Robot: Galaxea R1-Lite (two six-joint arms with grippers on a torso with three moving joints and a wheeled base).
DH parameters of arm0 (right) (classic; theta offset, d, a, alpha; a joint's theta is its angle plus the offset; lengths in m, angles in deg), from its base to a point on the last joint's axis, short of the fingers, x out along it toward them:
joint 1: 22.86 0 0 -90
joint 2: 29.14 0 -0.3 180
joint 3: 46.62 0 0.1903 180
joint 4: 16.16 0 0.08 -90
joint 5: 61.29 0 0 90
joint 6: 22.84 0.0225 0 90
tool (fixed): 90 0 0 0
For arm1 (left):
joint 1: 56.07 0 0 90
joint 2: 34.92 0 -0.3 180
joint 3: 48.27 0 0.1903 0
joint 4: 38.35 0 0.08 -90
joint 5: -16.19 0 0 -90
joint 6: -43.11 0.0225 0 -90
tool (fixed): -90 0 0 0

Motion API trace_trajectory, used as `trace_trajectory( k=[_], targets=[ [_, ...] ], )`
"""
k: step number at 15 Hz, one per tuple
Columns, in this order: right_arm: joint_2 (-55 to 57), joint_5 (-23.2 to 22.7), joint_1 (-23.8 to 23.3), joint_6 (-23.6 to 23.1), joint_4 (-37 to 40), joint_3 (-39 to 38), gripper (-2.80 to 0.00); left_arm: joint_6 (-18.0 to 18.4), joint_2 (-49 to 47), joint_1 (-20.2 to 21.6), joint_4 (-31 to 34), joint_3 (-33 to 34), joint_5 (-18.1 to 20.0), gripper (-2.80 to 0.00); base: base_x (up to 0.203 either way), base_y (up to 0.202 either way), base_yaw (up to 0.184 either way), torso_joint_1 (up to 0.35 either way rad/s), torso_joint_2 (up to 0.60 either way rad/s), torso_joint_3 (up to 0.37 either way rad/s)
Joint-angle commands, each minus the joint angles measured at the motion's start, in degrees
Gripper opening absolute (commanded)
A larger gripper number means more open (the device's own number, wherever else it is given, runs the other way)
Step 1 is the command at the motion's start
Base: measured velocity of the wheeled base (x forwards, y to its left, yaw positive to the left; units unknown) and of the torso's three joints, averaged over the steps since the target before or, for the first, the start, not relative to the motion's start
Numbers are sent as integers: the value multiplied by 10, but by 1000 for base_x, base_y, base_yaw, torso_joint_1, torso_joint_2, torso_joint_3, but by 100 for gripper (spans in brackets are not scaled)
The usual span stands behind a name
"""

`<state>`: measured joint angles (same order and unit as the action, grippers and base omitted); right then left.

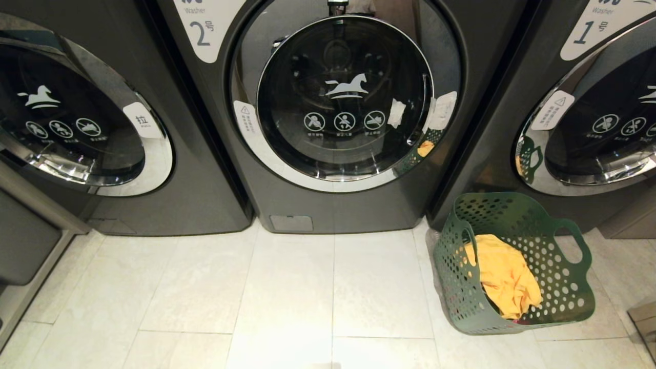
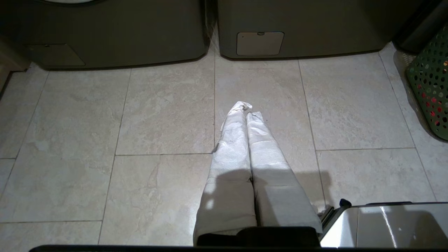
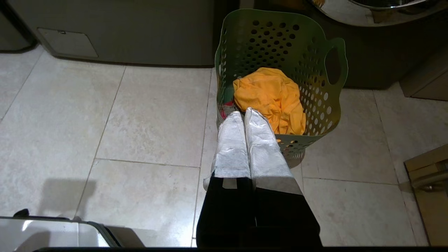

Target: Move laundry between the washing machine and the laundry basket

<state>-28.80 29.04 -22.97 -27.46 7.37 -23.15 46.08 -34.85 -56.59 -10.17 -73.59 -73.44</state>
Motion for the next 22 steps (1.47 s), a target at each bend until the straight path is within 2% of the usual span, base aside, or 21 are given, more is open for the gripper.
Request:
trace_trajectory(
  k=[1,12,22],
  targets=[
    [-4,0,0,0,1,-1,-280,1,0,0,1,0,1,-280,0,0,0,0,0,0],
    [-4,-1,0,0,1,-1,-280,1,0,0,1,0,1,-280,0,0,0,0,1,7],
    [-4,0,0,-7,2,-2,-280,1,0,0,1,-1,0,-280,0,0,0,3,2,186]
  ],
)
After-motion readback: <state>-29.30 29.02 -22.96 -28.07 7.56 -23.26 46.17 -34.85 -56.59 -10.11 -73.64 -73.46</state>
